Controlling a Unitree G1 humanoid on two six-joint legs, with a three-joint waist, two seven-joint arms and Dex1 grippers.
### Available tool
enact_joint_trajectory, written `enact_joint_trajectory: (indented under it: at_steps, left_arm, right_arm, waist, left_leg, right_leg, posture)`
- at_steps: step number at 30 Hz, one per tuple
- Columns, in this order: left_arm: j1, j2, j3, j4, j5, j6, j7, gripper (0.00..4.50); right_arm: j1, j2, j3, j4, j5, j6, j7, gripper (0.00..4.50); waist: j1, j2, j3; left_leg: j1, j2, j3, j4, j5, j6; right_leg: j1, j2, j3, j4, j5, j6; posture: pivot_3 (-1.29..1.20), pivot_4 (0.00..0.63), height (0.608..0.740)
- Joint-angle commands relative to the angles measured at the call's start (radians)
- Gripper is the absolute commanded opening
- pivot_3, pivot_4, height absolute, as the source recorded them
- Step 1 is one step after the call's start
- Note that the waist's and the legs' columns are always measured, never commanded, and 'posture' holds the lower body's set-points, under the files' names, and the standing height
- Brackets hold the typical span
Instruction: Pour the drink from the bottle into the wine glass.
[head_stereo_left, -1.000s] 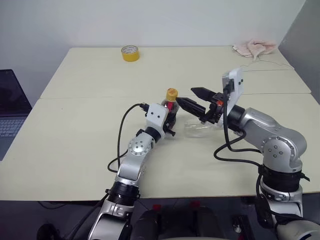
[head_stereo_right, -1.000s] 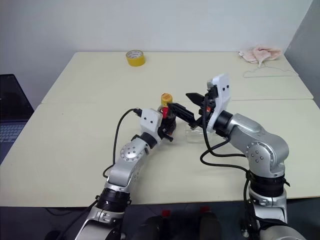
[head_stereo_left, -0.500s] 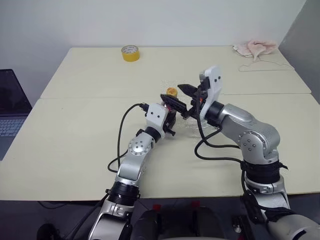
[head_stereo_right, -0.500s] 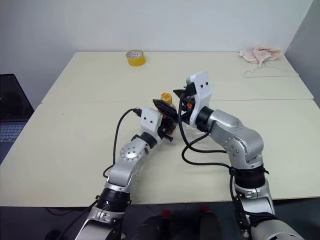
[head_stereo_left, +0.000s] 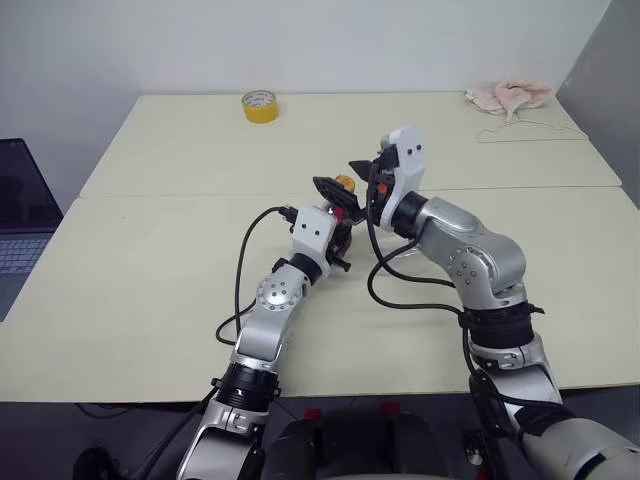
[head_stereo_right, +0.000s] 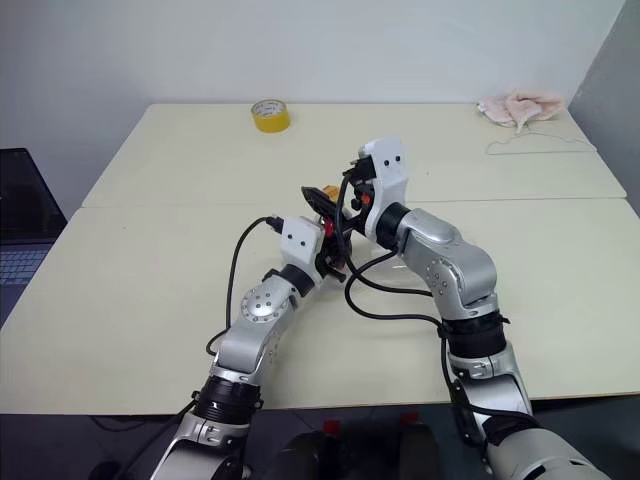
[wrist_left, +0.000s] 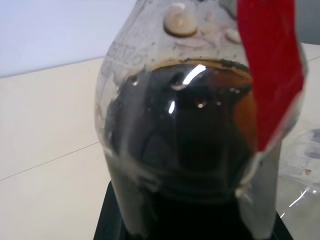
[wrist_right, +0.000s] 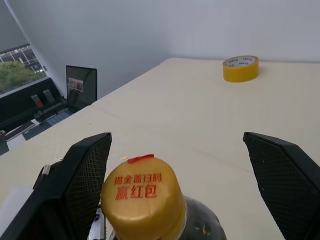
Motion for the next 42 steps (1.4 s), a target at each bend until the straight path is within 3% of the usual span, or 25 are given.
enact_joint_trajectory:
  at_steps: [1, 42]
  left_arm:
    - [-0.015, -0.007, -0.002, -0.041, 0.004, -0.037, 0.005, 0.90]
    - [-0.011, 0.000, -0.005, -0.044, -0.001, -0.032, -0.008, 0.90]
  right_arm:
    - [-0.029, 0.005, -0.017, -0.008, -0.007, -0.020, -0.004, 4.50]
    - [0.114, -0.178, -0.111, -0.160, 0.073, 0.050, 0.021, 4.50]
  waist:
    - [0.000, 0.000, 0.000]
    - [0.000, 0.000, 0.000]
  left_leg:
    - [0.000, 0.000, 0.000, 0.000, 0.000, 0.000]
    - [0.000, 0.000, 0.000, 0.000, 0.000, 0.000]
  right_leg:
    - [0.000, 0.000, 0.000, 0.000, 0.000, 0.000]
    - [0.000, 0.000, 0.000, 0.000, 0.000, 0.000]
  posture:
    - [0.00, 0.150, 0.740]
    - [0.00, 0.150, 0.740]
